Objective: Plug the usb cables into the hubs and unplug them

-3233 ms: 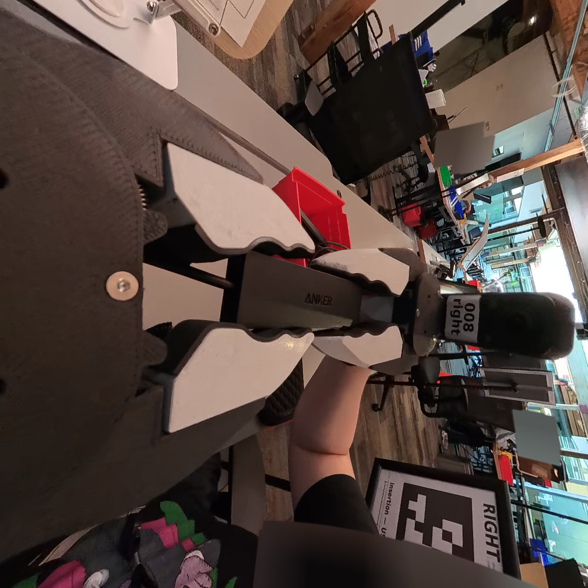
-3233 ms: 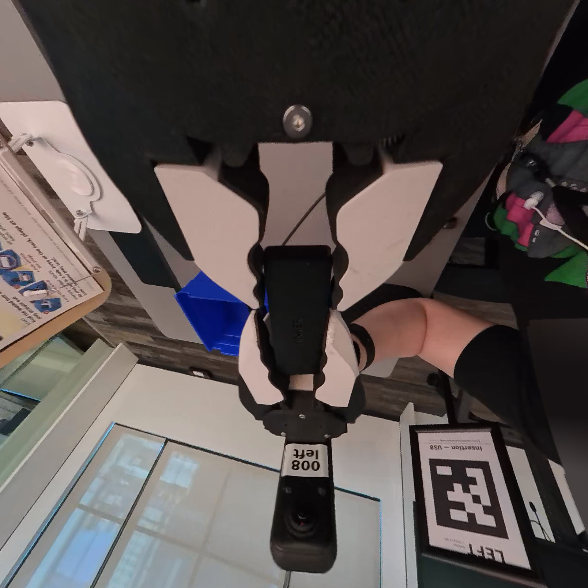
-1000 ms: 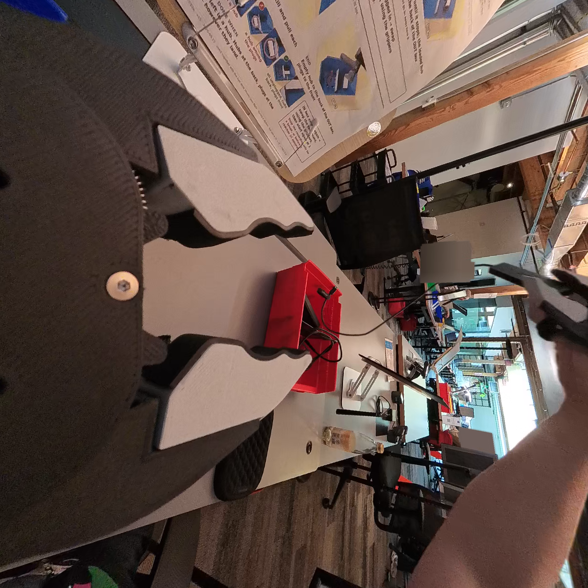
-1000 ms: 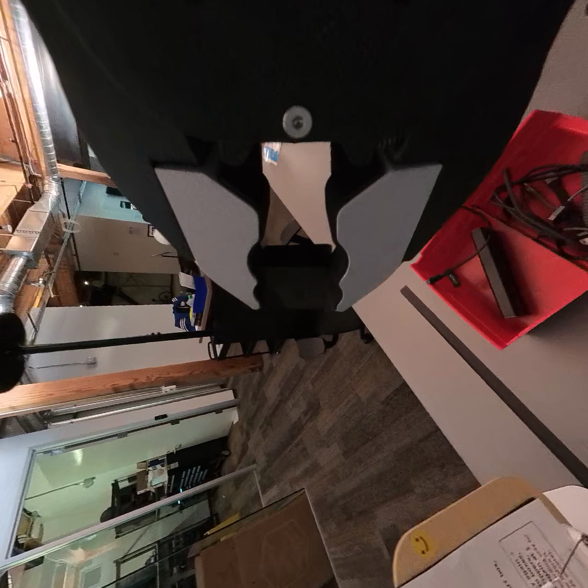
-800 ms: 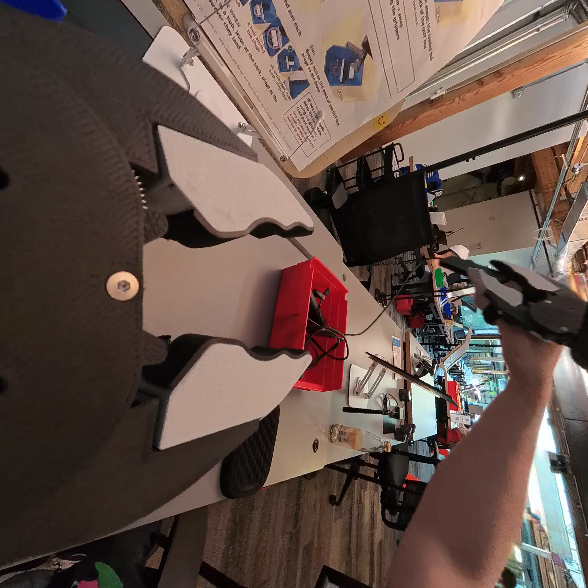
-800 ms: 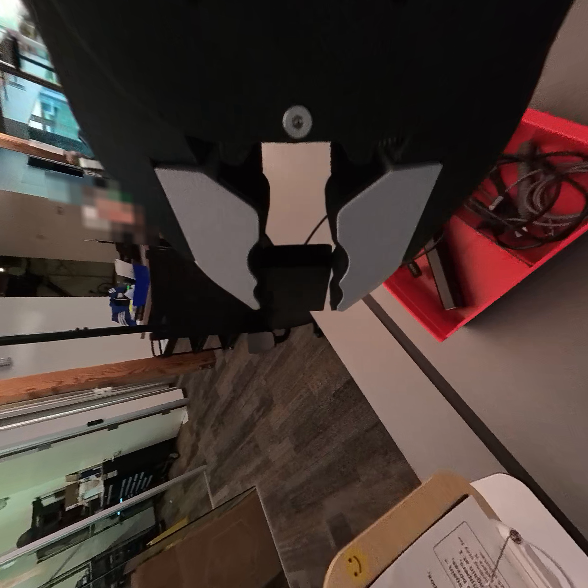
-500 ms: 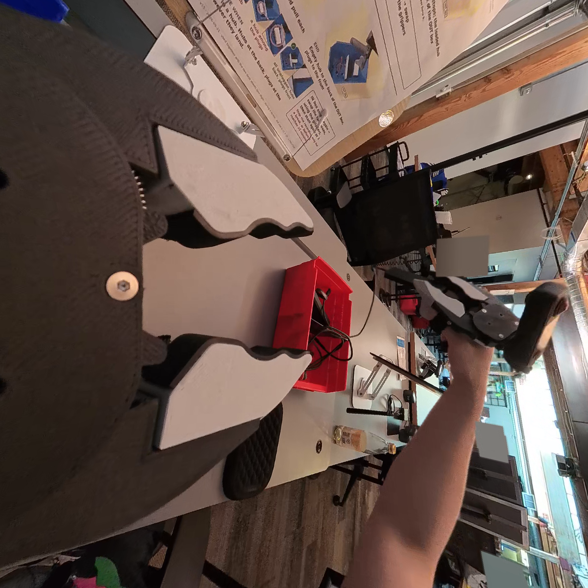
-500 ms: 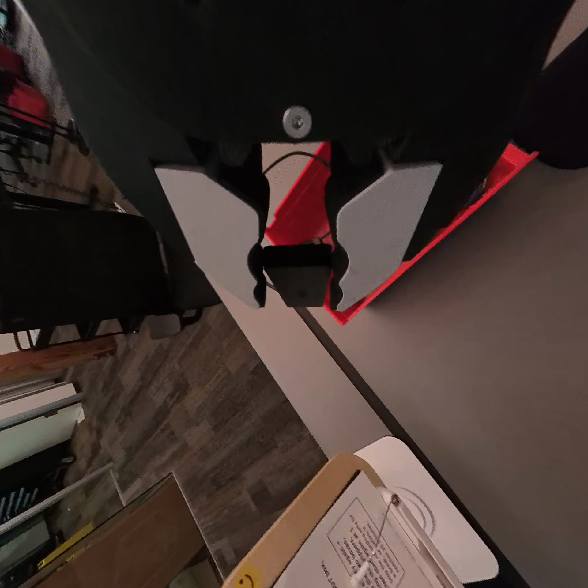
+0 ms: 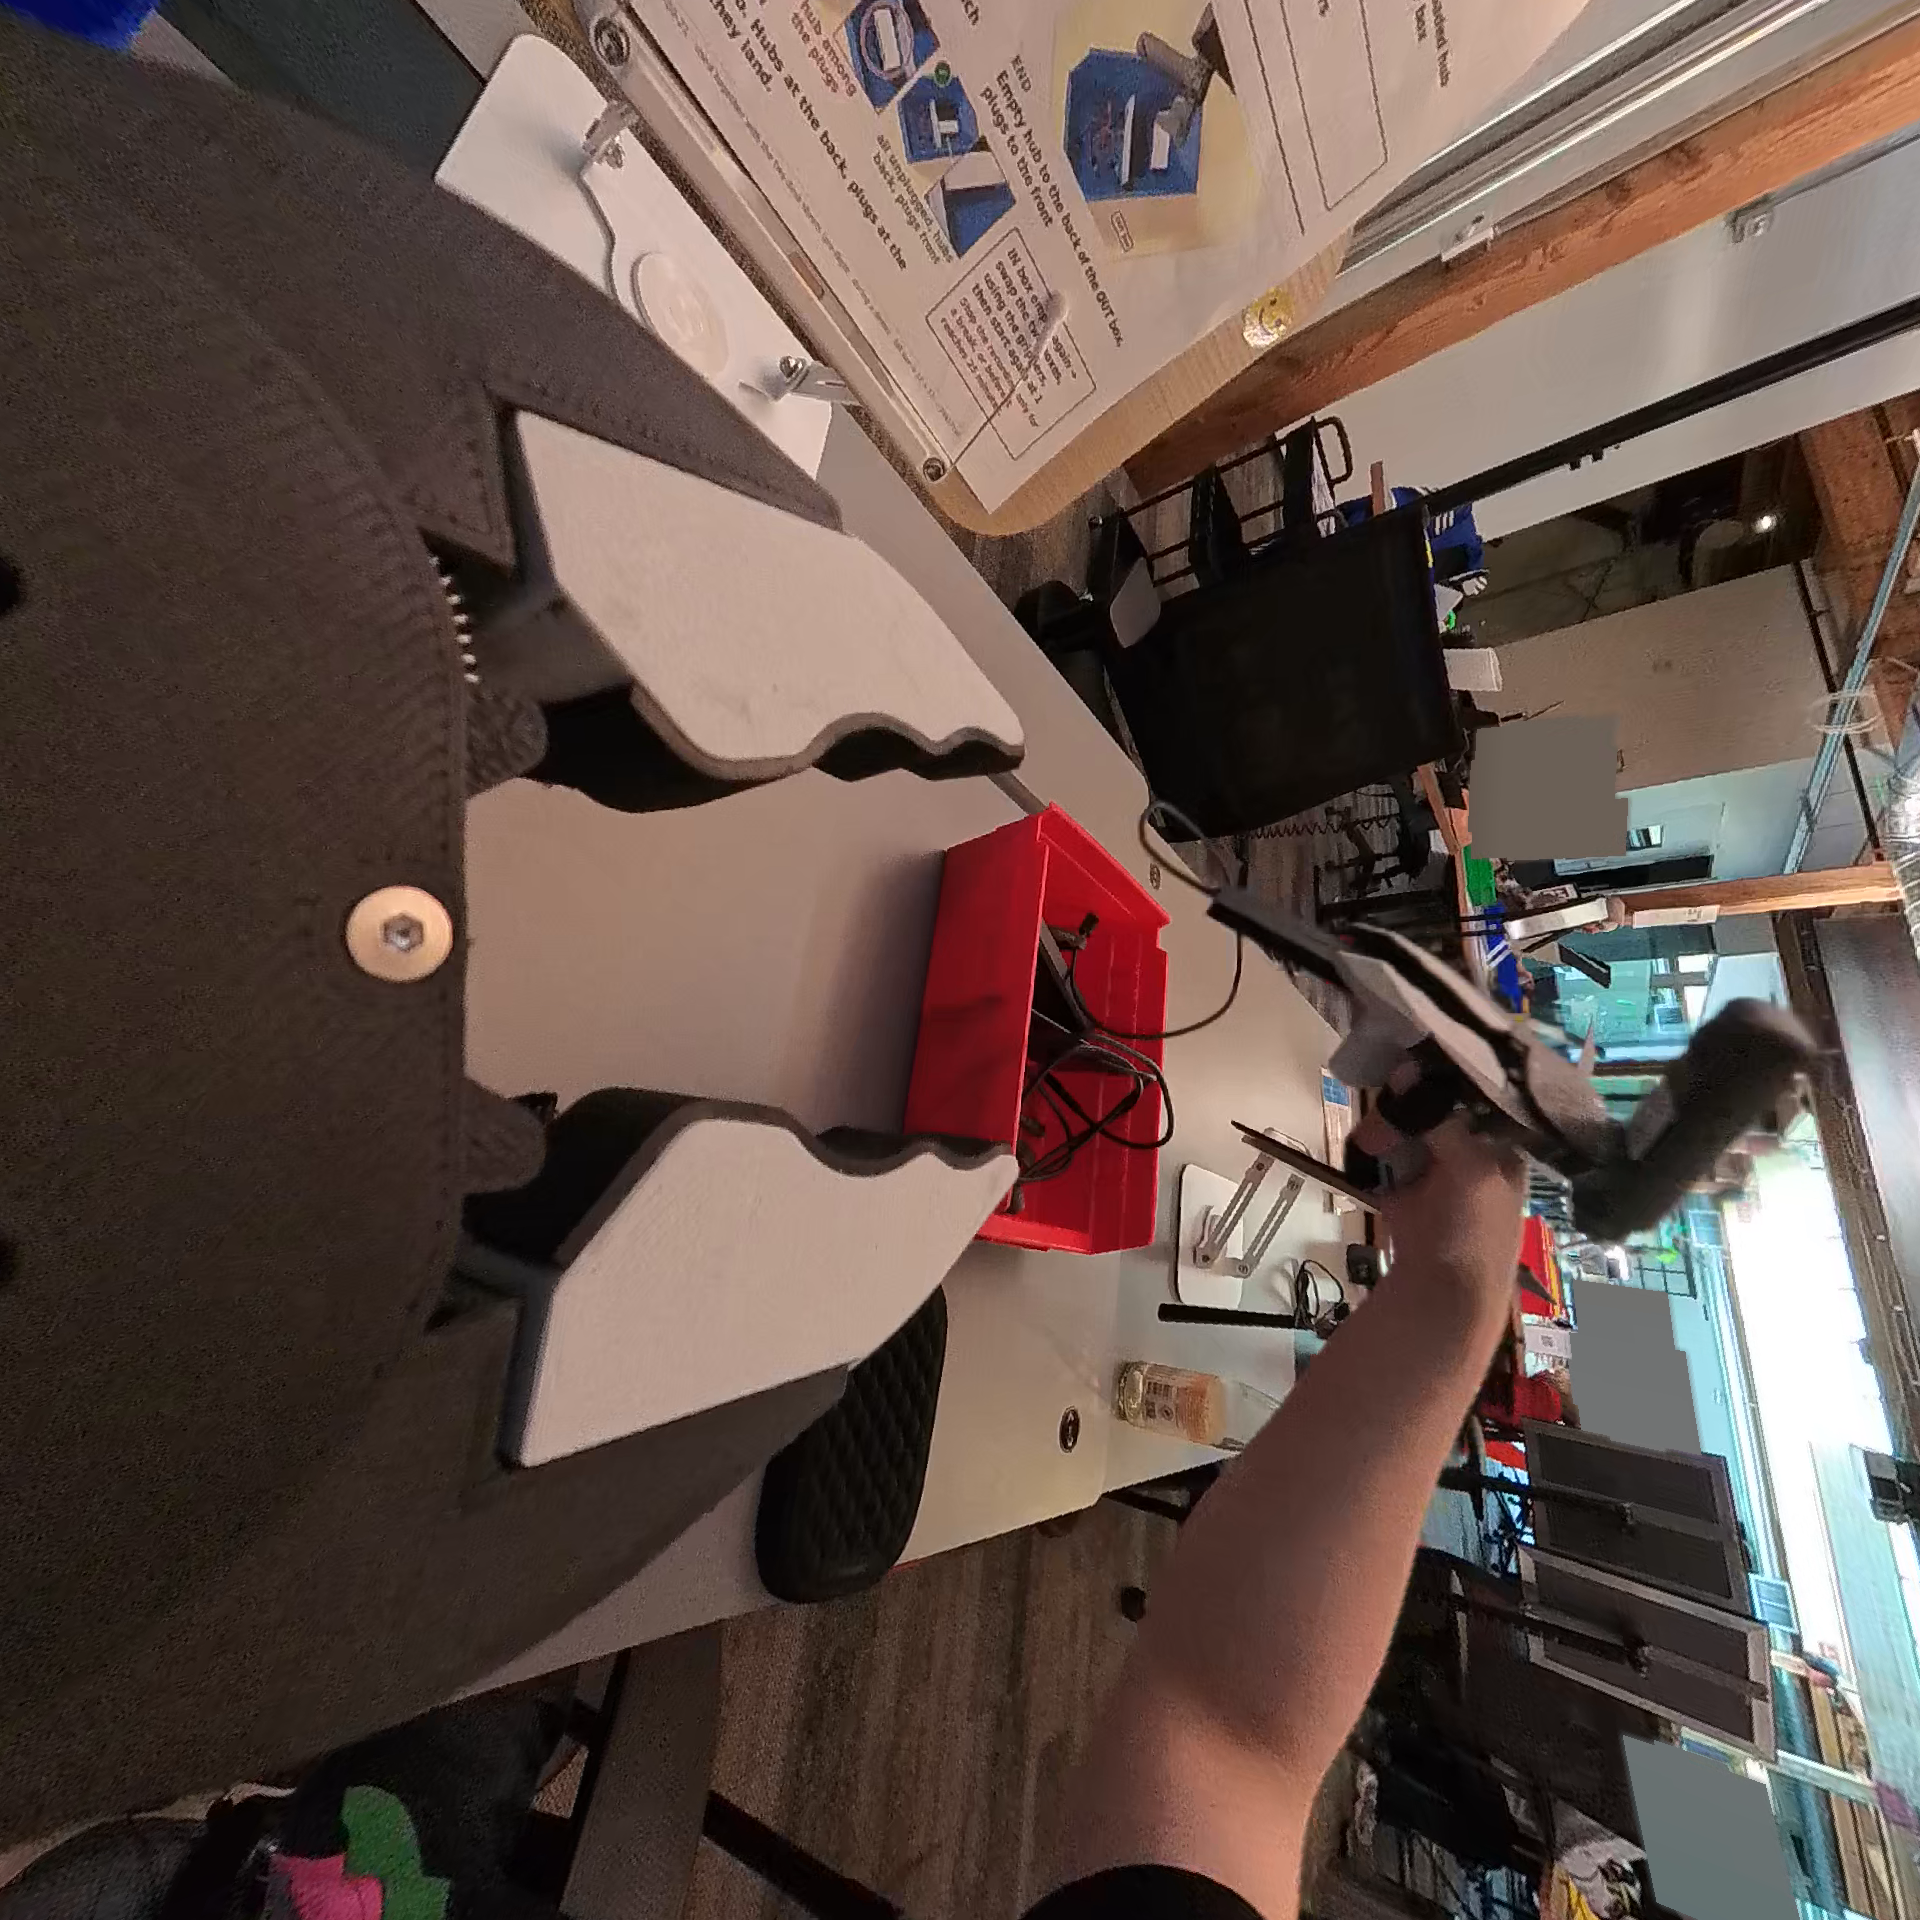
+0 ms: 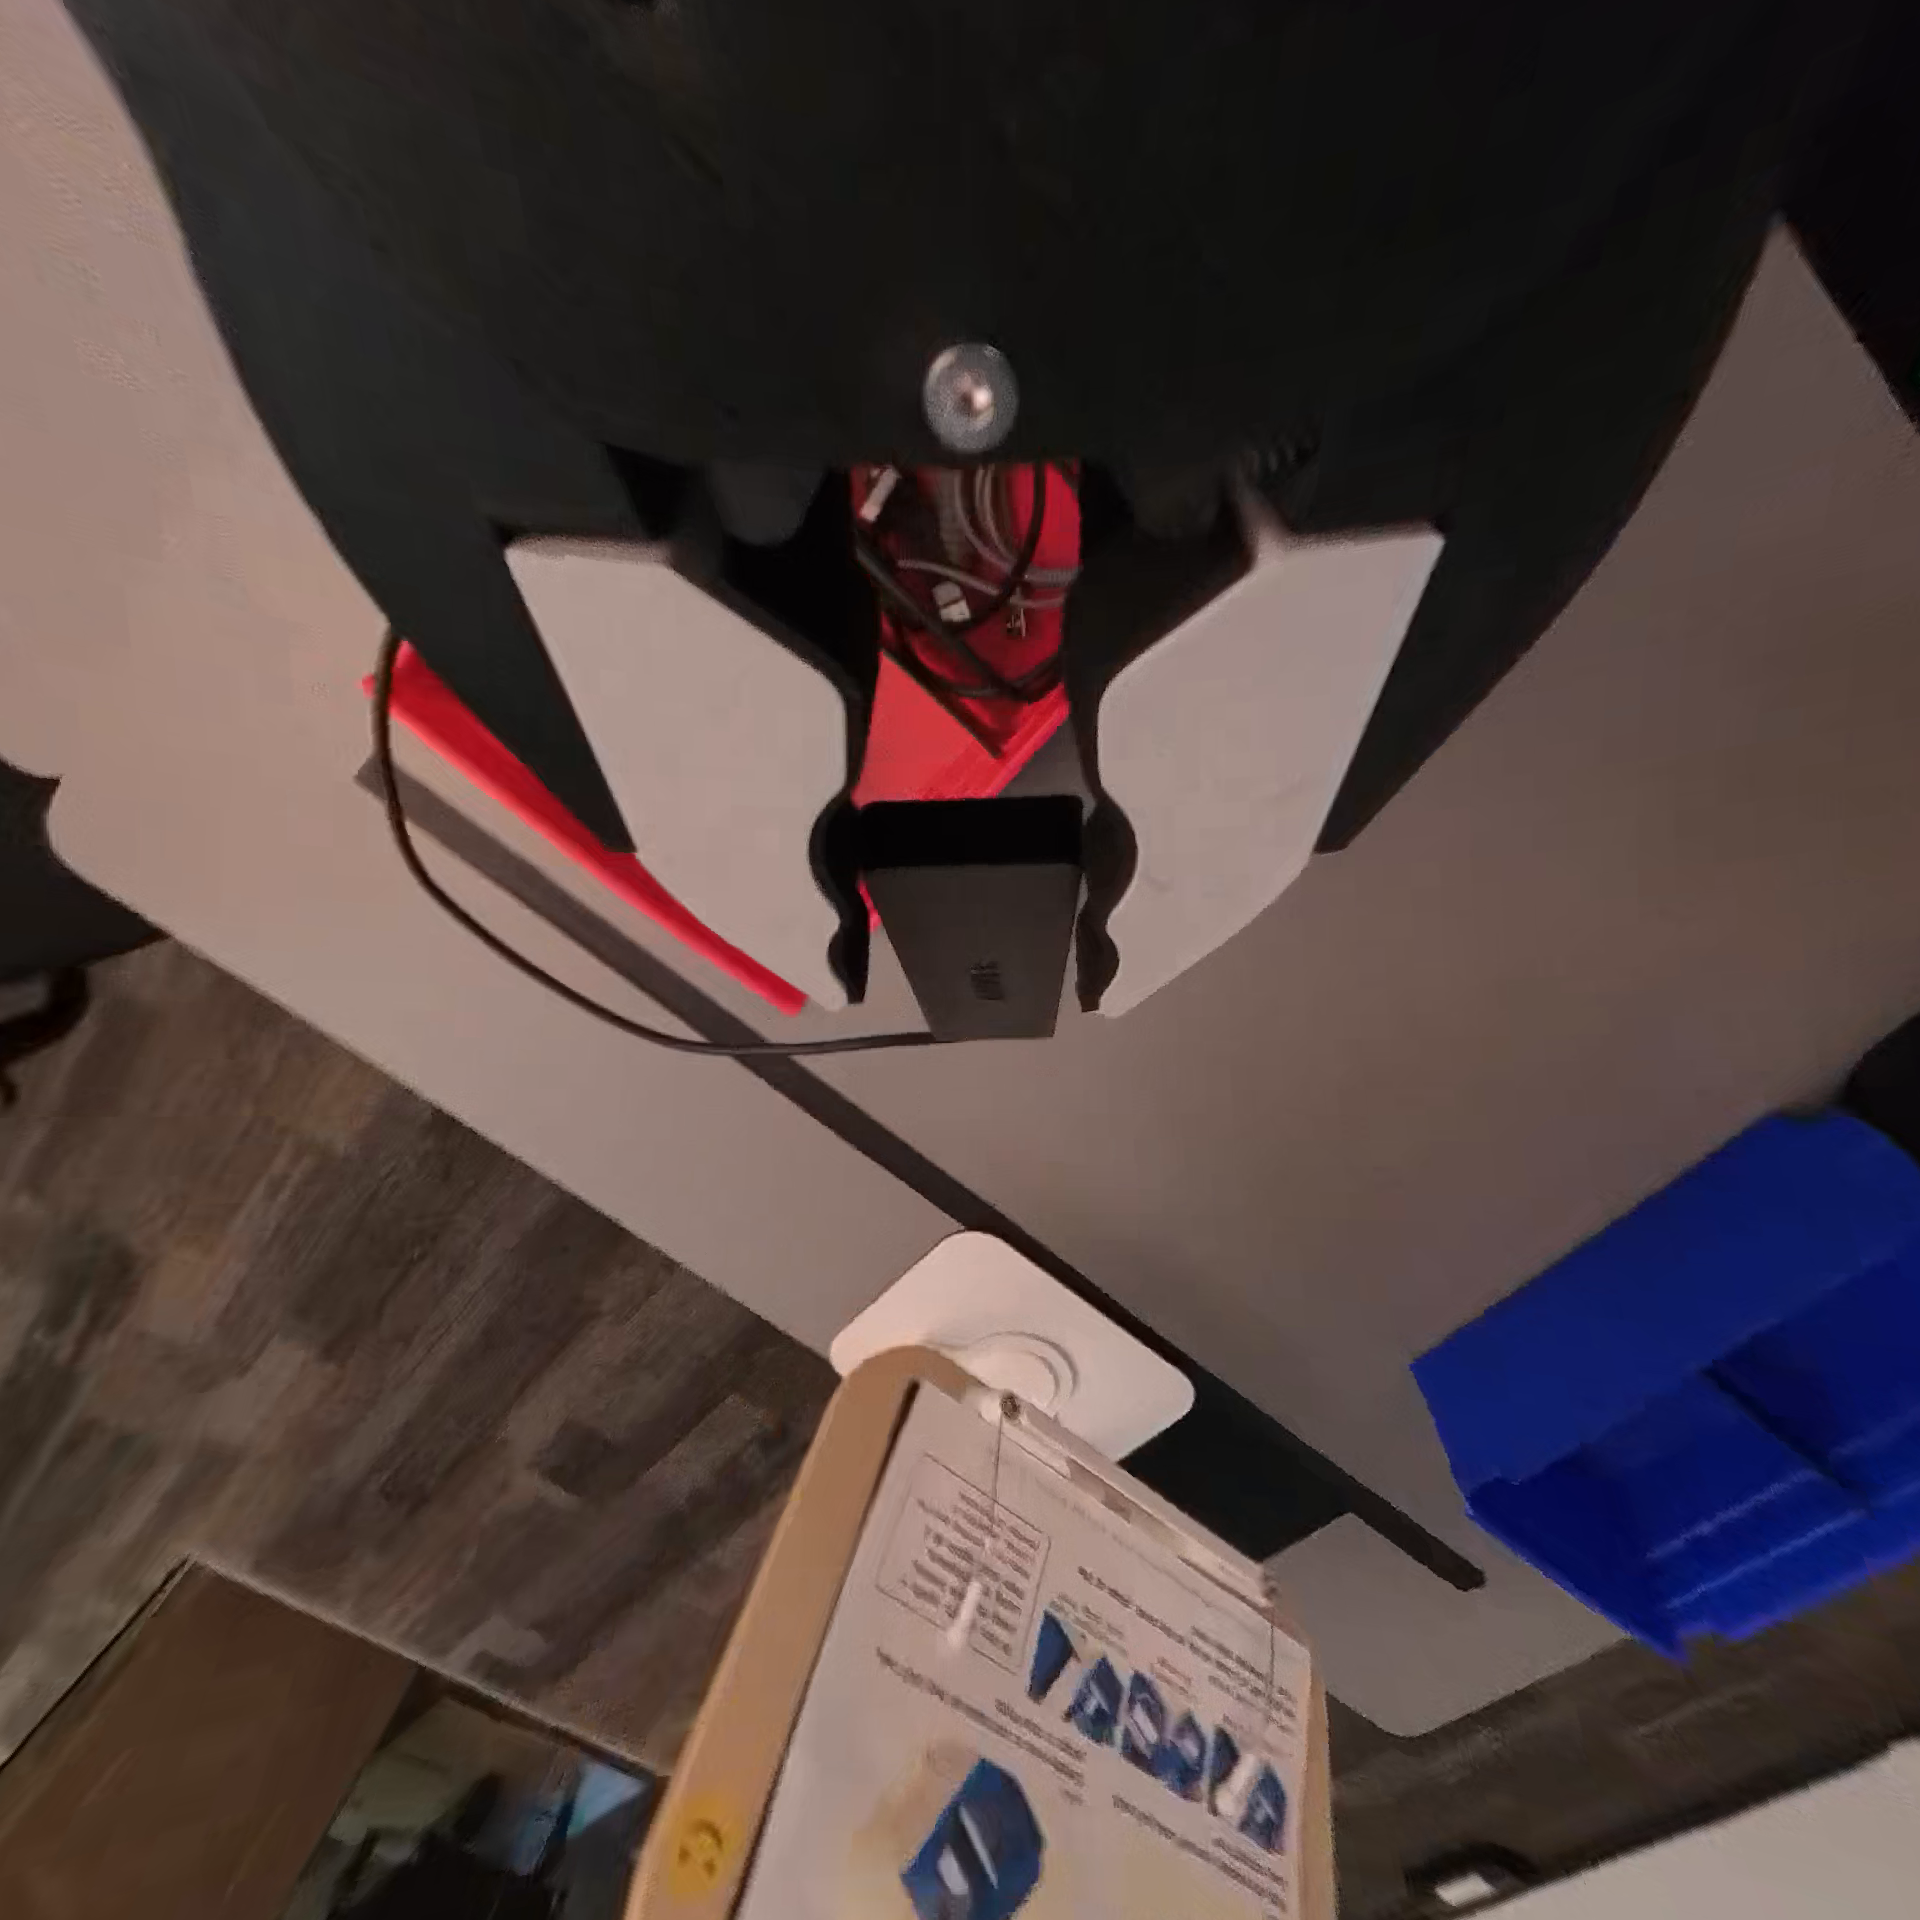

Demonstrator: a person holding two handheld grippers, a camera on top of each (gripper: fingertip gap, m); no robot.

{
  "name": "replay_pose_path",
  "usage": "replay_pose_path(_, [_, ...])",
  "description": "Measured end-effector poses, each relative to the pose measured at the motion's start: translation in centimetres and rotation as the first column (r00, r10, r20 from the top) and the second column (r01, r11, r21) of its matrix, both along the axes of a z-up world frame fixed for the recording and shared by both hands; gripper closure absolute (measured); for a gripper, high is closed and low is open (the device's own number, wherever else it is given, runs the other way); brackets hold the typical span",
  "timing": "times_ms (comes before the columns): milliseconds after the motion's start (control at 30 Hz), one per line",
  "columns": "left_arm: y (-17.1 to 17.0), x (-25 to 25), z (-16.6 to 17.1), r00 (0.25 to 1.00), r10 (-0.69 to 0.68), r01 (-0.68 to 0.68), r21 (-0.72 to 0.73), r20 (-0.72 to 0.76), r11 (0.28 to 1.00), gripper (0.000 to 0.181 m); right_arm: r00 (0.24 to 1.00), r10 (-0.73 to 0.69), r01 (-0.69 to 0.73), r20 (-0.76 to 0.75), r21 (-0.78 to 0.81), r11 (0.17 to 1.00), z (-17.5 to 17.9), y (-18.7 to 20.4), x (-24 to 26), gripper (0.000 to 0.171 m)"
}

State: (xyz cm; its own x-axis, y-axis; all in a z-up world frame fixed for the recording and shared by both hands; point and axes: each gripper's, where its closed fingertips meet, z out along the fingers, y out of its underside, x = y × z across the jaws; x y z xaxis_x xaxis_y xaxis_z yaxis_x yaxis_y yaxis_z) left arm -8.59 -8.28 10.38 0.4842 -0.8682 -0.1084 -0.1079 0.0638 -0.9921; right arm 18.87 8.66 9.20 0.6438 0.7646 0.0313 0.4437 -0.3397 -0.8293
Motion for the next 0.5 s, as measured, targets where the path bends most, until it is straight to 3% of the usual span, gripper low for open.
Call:
replay_pose_path(167, [-0.2,0.1,0.1,1.000,-0.004,0.004,0.004,0.001,1.000,0.116,0.986,-0.163,0.148,-0.038,-0.254,0.956,-7.2,2.3,5.8,0.132])
replay_pose_path(300, [-0.2,0.2,0.0,1.000,0.000,0.000,0.004,-0.003,1.000,0.116,0.944,-0.319,0.249,-0.080,-0.456,0.854,-12.4,4.4,8.1,0.132])
replay_pose_path(500, [0.2,0.6,-0.6,1.000,0.000,0.000,-0.009,-0.018,1.000,0.117,0.853,-0.453,0.208,-0.258,-0.628,0.750,-15.1,7.2,7.2,0.131])
